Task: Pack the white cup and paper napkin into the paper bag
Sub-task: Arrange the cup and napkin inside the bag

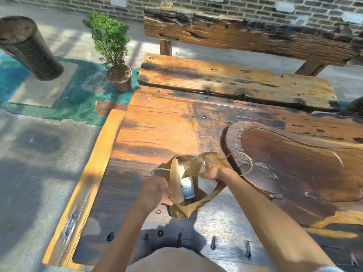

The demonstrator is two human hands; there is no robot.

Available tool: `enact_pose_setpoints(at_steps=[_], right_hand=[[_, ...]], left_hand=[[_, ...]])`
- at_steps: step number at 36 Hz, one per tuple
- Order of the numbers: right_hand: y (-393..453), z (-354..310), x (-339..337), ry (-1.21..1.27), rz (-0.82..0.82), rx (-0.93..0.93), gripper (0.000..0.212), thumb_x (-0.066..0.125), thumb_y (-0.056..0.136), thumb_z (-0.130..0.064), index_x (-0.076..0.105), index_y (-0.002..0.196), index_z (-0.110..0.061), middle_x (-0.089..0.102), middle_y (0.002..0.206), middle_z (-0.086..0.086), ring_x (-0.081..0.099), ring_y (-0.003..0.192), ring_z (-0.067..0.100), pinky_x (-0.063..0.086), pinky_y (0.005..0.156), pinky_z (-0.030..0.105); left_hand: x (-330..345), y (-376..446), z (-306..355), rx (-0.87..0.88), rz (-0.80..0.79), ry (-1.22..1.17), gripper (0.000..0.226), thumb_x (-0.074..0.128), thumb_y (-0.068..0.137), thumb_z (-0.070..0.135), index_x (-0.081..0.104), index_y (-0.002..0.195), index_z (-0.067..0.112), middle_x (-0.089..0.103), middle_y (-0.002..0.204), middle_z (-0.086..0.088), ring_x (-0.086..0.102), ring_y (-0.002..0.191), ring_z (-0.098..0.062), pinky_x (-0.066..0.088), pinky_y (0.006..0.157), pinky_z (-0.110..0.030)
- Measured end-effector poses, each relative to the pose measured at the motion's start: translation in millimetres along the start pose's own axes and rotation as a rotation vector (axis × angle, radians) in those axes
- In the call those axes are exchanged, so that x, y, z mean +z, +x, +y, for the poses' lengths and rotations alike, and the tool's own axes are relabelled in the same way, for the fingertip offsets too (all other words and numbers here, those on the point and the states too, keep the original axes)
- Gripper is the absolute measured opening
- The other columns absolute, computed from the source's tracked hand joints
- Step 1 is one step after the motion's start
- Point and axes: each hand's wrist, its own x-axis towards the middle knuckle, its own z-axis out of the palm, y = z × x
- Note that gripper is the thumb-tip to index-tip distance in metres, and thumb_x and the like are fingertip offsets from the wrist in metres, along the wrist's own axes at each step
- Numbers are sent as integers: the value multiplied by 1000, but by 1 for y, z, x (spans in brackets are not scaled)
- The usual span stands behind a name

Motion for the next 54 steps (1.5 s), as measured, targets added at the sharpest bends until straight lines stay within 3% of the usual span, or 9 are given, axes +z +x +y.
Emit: enact_pose_setpoints(at_steps=[6, 11, 15, 22, 32, 39, 43, 47, 54], right_hand=[[17, -29, 9, -60, -46, -110, 52, 46, 101, -41, 46, 138, -4, 53, 133, 15, 55, 116, 26, 47, 98, 39], [40, -46, 21, -48, -100, -124, 62, 44, 100, -44, 35, 147, -4, 38, 154, 13, 42, 137, 29, 37, 108, 38], [52, -63, 30, -2, -99, -135, 65, 49, 98, -46, 36, 147, -5, 42, 153, 11, 44, 137, 27, 38, 113, 35], [63, -74, 39, 25, -94, -131, 44, 47, 97, -19, 52, 136, 0, 53, 141, 20, 51, 130, 34, 41, 108, 40], [77, -62, 39, 42, -47, -72, 44, 47, 100, -27, 46, 136, -1, 56, 125, 16, 56, 108, 26, 49, 84, 32], [87, -48, 34, -37, -67, -67, 47, 49, 95, -31, 50, 134, -4, 56, 134, 11, 57, 121, 30, 50, 98, 34], [98, -25, 45, 78, -37, -89, 32, 65, 90, -43, 63, 113, -21, 61, 118, 4, 57, 80, 4, 41, 61, 3], [85, -39, 38, -9, -144, -78, 44, 51, 101, -31, 53, 134, -4, 54, 138, 16, 55, 122, 29, 43, 99, 34], [102, -31, 44, -166, -283, -110, 35, 36, 91, -39, 52, 113, -18, 54, 122, 10, 57, 103, 23, 45, 85, 35]], left_hand=[[-14, 8, 5, -28, -38, 73, 28, 63, 73, -22, 54, 70, 4, 59, 62, -3, 59, 57, -8, 45, 44, -11], [-23, 22, 3, -37, 67, 172, 27, 57, 78, -1, 42, 59, 10, 62, 60, -18, 70, 64, -34, 52, 53, -30], [-19, 28, 8, -126, 53, 160, 11, 59, 80, 1, 53, 84, 10, 58, 70, -3, 58, 56, -17, 48, 35, -20], [1, 46, -10, -184, 71, -66, 63, 73, 61, 39, 54, 115, 14, 65, 99, -5, 66, 90, -21, 59, 80, -46], [0, 45, 4, -49, 182, 178, 19, 48, 81, -9, 45, 77, 10, 44, 61, 3, 49, 55, -15, 38, 37, -15], [-23, 55, -5, 25, 160, 361, 18, 50, 87, -1, 65, 99, 0, 66, 90, -15, 66, 92, -32, 48, 70, -30], [-26, 60, -12, 4, 134, 296, 18, 48, 87, -4, 62, 98, -4, 65, 91, -14, 66, 91, -34, 52, 75, -39], [-28, 63, -16, -3, 131, 217, 17, 46, 90, -2, 62, 96, -2, 65, 92, -22, 65, 100, -42, 48, 70, -37], [-33, 71, -12, -2, 51, 282, 24, 46, 81, -4, 61, 98, 2, 64, 80, -13, 68, 86, -37, 46, 62, -31]])
